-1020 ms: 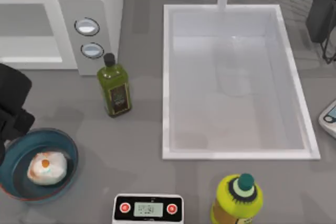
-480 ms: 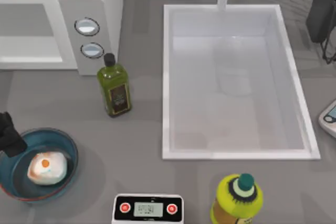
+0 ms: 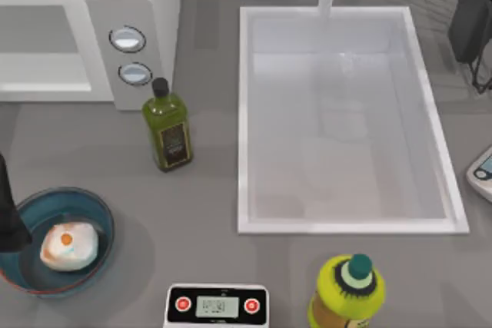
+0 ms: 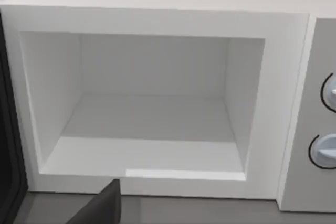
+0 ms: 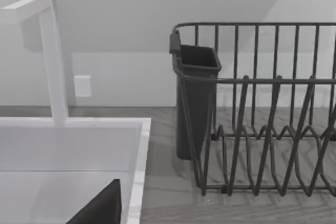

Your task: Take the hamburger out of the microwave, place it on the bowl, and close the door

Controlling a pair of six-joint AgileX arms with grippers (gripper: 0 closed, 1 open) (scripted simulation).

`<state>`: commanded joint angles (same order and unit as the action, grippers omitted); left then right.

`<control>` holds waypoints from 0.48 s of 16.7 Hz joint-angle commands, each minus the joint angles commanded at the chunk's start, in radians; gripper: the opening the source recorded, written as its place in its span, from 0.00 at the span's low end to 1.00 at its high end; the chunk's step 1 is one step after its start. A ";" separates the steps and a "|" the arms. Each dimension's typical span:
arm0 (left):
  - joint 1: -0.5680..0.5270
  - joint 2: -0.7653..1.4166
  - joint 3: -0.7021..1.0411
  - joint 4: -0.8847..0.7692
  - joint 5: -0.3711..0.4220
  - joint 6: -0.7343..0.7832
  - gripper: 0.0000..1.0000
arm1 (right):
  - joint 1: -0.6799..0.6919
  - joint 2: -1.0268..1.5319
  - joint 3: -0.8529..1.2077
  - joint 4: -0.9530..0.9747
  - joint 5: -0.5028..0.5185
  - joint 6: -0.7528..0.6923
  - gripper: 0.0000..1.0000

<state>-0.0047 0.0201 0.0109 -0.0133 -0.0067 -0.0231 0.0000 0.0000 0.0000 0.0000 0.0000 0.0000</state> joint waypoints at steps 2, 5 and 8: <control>0.005 -0.020 -0.011 0.013 0.007 0.023 1.00 | 0.000 0.000 0.000 0.000 0.000 0.000 1.00; 0.005 -0.020 -0.011 0.013 0.007 0.023 1.00 | 0.000 0.000 0.000 0.000 0.000 0.000 1.00; 0.005 -0.020 -0.011 0.013 0.007 0.023 0.92 | 0.000 0.000 0.000 0.000 0.000 0.000 1.00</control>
<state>0.0000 0.0000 0.0000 0.0000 0.0000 0.0000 0.0000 0.0000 0.0000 0.0000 0.0000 0.0000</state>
